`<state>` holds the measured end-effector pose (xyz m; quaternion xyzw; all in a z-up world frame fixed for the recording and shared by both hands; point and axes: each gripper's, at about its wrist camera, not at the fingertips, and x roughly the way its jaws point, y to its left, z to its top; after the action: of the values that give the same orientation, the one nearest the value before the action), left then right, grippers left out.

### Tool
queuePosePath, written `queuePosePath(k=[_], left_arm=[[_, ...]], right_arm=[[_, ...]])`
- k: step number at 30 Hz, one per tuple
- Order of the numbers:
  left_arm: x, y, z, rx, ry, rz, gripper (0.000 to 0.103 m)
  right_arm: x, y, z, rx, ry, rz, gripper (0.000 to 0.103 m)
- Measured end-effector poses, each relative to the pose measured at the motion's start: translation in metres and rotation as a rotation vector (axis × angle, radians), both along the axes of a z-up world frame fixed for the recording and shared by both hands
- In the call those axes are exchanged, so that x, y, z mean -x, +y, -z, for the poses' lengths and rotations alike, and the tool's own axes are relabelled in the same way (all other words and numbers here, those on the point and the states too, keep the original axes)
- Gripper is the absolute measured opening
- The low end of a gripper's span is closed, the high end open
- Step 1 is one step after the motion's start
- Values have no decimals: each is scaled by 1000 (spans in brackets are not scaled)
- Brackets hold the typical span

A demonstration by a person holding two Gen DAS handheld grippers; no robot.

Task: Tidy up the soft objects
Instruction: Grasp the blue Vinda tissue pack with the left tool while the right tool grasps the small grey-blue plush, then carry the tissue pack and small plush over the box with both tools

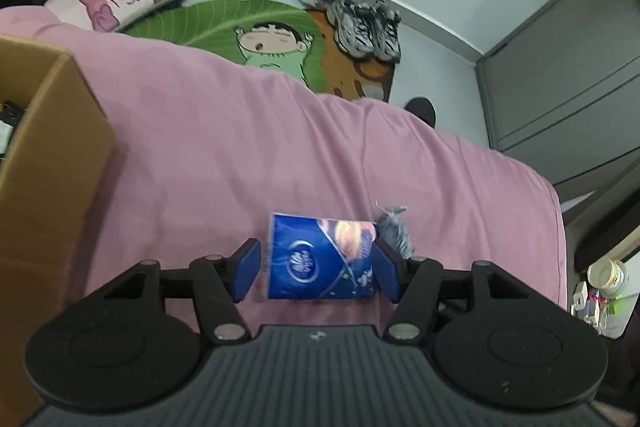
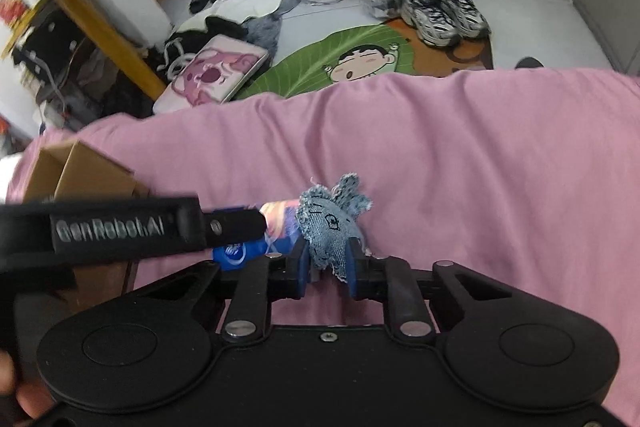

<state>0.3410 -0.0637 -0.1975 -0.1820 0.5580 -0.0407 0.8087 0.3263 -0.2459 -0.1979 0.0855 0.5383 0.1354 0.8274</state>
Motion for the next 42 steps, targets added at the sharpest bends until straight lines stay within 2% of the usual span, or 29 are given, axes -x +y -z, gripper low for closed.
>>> queuePosePath(k=[4,9,15,21,24,33,42], left_arm=[[-5,-3,5,13,8,3,63],[-14,-8,8,-2,26,19,64],[-23,-22,12,-25,58,66,77],[-22,-28,25,-39,71,71,77],[-18,-25,25,-41,62,54,73],[-5,-8,-3,-54,-21,2,71],[15,6,-40,-63,-91,-25,71]], right_arm=[[-2,-13,0,-20,8,57,11],[-1,-16,3,4,7,67,10],[-2,-18,4,35,19,73,10],[2,-20,4,46,19,66,10],[2,-21,3,33,18,62,9],[1,-17,-11,-62,-11,38,8],[11,-10,-30,-74,-69,21,8]])
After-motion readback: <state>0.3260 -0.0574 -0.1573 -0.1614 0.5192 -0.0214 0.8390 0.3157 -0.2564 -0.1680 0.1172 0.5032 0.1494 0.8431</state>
